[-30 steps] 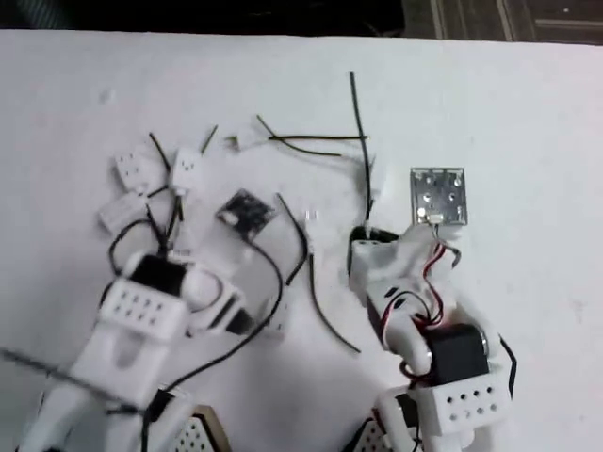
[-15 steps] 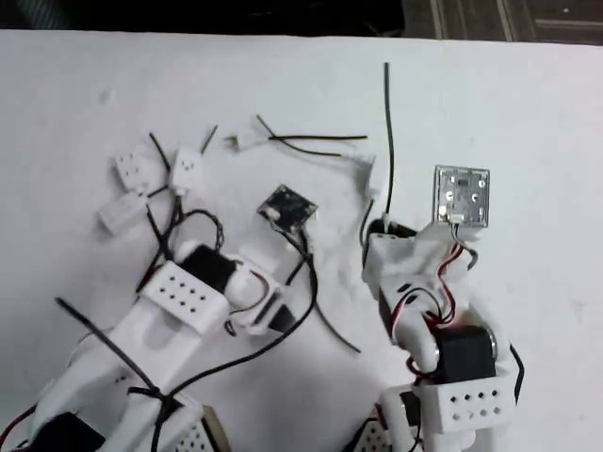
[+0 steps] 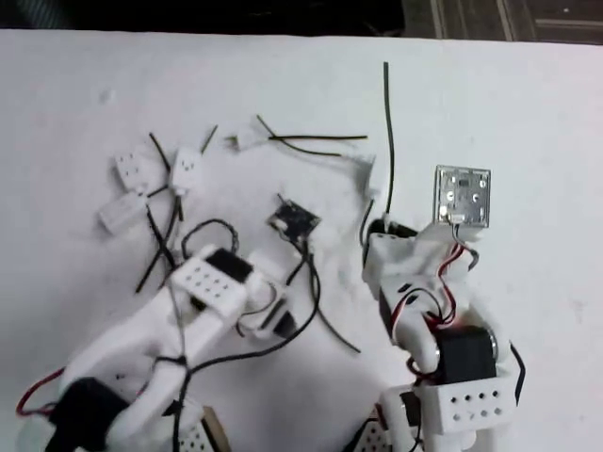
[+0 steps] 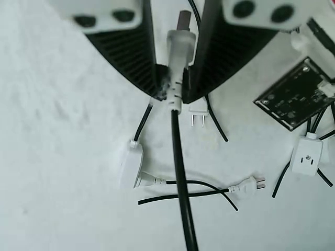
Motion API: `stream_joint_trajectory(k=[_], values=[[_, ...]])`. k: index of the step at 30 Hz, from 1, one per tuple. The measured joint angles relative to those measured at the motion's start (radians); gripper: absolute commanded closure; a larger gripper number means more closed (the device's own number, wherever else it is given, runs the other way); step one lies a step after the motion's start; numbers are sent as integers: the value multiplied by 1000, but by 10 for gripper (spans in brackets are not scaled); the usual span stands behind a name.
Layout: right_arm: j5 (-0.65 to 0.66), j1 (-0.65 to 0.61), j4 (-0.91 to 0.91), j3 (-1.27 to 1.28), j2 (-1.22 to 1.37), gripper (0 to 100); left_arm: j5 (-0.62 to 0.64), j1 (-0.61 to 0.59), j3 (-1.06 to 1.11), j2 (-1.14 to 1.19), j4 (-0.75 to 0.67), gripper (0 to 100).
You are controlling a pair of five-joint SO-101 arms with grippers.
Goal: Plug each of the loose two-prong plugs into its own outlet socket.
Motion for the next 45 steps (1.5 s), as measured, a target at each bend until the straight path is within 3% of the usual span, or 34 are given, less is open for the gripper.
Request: stream_joint_trajectory(k=[7,14,21,24,28,31,40,45], values=[[0,0,0,0,0,982,-3,5,-87,126,0,820],[0,15,0,0,0,982,-175,-54,-190,224,12,834],[0,18,0,0,0,982,-419,-210,-333,318,12,831],[0,18,0,0,0,982,-466,-245,-376,334,12,810],[0,18,0,0,0,982,-494,-249,-391,334,37,701],[0,18,0,0,0,982,-489,-250,-394,334,75,694],[43,9,0,0,0,982,-502,-379,-394,95,198,694],[44,-141,-18,31,0,982,-502,-554,-381,-75,281,692]])
